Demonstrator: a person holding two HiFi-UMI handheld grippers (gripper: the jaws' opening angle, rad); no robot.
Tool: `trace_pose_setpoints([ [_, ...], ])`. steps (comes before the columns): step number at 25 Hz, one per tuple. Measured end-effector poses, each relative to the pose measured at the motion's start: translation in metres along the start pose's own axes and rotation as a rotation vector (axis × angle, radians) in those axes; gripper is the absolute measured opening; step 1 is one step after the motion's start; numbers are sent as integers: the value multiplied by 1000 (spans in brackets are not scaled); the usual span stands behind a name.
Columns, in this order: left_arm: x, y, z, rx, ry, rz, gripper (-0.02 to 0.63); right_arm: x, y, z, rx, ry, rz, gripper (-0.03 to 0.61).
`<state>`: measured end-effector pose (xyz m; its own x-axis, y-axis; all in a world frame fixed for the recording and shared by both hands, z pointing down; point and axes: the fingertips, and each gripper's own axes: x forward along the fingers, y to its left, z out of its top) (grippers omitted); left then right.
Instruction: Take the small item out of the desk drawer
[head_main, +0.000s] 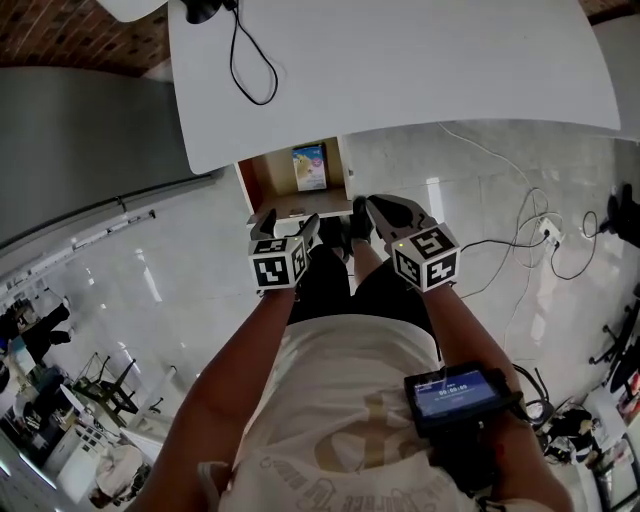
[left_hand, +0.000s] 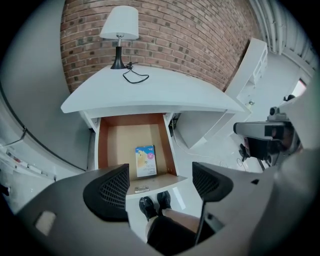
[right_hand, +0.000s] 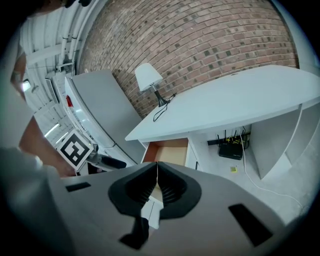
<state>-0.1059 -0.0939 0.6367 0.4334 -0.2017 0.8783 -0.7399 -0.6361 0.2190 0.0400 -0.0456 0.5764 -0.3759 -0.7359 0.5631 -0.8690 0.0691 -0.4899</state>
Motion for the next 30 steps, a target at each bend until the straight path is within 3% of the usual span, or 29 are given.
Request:
trace_pose_setpoints([
  [15, 42, 10, -9, -37, 39, -4, 379, 22, -25, -17, 12, 40, -3, 6],
  [25, 73, 7, 4, 24, 61, -21, 379, 36, -34, -24, 30, 47, 3, 6],
  [30, 82, 15, 7, 16, 67, -24, 379, 41, -35, -23, 42, 46, -2, 6],
])
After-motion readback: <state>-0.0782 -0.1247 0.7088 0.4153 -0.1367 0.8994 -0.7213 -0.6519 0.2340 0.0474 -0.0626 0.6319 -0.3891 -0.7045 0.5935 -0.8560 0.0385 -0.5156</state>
